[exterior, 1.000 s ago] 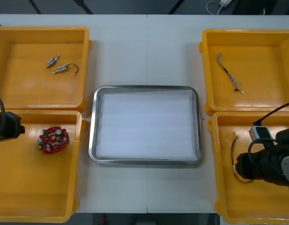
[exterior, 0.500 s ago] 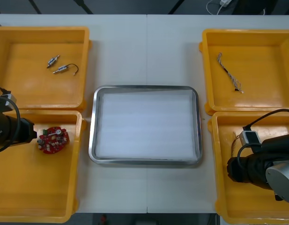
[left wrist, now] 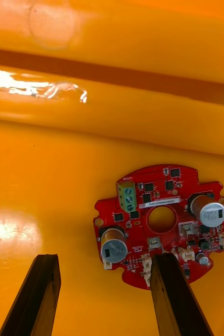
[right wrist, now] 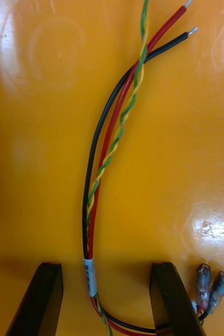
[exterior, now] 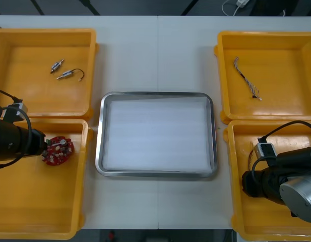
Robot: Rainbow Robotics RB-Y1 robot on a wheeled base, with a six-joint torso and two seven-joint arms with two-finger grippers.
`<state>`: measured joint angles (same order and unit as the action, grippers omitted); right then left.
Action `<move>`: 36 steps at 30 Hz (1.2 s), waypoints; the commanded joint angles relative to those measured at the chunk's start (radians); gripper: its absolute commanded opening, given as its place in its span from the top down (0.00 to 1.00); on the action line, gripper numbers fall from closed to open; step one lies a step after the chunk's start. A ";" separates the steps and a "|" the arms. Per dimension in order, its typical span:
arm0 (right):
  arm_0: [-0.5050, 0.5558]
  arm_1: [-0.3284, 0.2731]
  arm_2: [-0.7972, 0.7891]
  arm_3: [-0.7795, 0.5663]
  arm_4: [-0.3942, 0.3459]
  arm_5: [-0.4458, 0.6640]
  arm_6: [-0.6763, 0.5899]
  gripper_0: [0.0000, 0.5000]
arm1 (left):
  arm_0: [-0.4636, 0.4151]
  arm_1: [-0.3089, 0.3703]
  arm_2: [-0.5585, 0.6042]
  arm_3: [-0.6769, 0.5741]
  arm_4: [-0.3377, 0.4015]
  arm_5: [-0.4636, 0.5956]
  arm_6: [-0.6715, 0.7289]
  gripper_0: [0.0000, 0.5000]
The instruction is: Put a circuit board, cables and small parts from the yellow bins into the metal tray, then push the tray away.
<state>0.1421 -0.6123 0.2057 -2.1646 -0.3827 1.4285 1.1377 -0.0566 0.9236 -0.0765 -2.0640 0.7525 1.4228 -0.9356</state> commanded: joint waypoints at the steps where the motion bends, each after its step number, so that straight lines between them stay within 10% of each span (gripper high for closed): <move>1: 0.022 0.008 0.029 0.012 0.002 0.004 -0.042 0.54 | -0.026 0.015 -0.016 0.002 -0.013 -0.016 0.052 0.00; 3: 0.022 0.006 0.031 0.011 -0.002 0.009 -0.039 0.85 | -0.026 0.014 -0.020 0.008 -0.013 -0.018 0.054 0.00; 6: 0.022 0.002 0.029 0.011 -0.007 0.012 -0.036 0.99 | -0.026 0.014 -0.034 0.018 -0.021 -0.038 0.054 0.00; 21: -0.001 -0.035 0.011 -0.024 -0.007 0.029 -0.038 1.00 | -0.025 0.012 -0.054 0.039 -0.033 -0.068 0.055 0.00; 36: -0.085 -0.044 -0.189 -0.192 -0.191 0.325 -0.021 1.00 | -0.025 0.012 -0.086 0.064 -0.050 -0.085 0.057 0.00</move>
<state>0.0888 -0.6299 0.0801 -2.2975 -0.5398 1.7220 1.1378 -0.0571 0.9236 -0.1459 -1.9990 0.7107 1.3496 -0.9350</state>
